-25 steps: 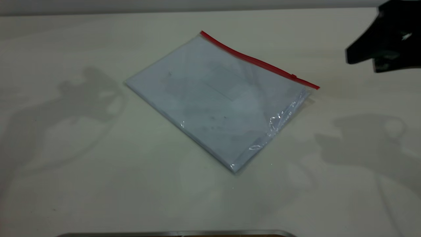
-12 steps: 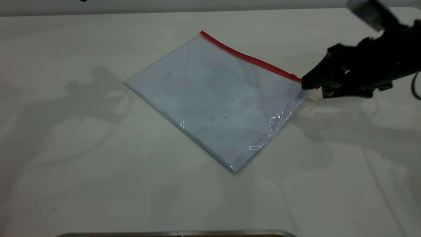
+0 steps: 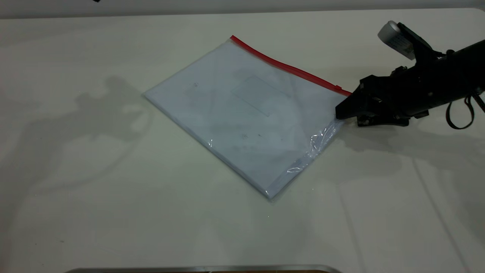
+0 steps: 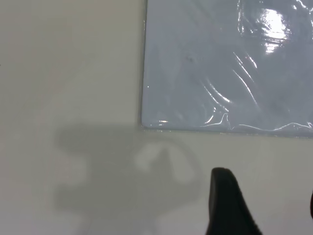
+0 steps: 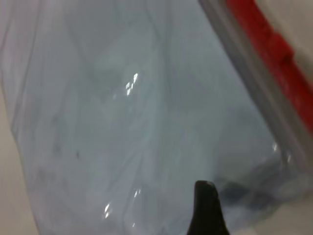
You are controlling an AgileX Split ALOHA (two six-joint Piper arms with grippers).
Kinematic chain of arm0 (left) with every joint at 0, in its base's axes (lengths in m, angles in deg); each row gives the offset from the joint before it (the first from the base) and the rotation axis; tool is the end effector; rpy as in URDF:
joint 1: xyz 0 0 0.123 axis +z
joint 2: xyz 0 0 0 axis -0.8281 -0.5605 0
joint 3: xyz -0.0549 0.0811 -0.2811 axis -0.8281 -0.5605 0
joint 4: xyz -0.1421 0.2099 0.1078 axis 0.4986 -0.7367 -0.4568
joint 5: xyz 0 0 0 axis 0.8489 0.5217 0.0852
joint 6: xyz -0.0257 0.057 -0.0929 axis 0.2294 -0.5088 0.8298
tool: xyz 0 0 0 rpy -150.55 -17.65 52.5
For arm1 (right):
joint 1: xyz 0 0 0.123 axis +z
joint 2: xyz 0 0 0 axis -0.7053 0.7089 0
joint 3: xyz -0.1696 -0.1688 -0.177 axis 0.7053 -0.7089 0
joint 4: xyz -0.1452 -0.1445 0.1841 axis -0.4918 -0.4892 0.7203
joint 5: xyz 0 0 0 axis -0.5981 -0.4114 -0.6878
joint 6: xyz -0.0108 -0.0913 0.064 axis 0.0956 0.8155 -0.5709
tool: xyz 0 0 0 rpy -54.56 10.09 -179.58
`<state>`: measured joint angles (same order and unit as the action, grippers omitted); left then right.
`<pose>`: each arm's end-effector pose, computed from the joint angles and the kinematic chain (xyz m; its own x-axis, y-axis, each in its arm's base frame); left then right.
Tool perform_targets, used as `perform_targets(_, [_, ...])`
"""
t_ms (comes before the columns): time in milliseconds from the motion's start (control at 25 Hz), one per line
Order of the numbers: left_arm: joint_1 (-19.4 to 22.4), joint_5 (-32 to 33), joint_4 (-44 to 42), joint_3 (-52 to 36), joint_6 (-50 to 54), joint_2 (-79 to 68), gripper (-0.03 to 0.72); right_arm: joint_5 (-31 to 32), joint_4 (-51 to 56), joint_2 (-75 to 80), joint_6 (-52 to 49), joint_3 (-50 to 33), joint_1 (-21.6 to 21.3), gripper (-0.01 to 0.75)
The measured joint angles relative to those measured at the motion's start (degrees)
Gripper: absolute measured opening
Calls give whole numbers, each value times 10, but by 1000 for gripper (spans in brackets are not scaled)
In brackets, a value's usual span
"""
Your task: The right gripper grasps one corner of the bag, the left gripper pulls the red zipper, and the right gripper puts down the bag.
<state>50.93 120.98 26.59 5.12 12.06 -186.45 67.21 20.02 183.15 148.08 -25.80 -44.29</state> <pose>0.4258 -0.0733 0.1846 -0.6686 0.4943 -0.5556 0.6107 0.7913 -0.0310 0.3754 0.0683 -0.0572 -0.9241 0.0301 -0.3810 -0.1985 0.8141 0.5457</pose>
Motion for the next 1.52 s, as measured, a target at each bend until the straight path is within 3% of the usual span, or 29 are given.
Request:
perform_targets(280, [0,0,0,0,0,0,464,43,1,29,0,40,0,580])
perform_targets(360, [0,0,0,0,0,0,464,57,1,34,0,41,0,540])
perform_targets(440, [0,0,0,0,0,0,464,64,1,34,0,41,0,426])
perform_targets(600, [0,0,0,0,-6,0,464,81,-3,35,6,53,0,75])
perform_targets(640, [0,0,0,0,-13,0,464,87,-11,35,13,60,0,42])
perform_targets(840, [-5,0,4,0,-76,0,464,135,-129,36,39,126,0,36])
perform_targets(1040, [-34,-2,35,0,-156,-3,464,167,-284,39,-25,220,11,36])
perform_targets(1280, [-84,-4,80,4,-242,-47,464,181,-437,39,-98,321,61,35])
perform_targets(1520, [-122,-11,134,5,-348,-88,464,188,-513,40,-105,384,120,35])
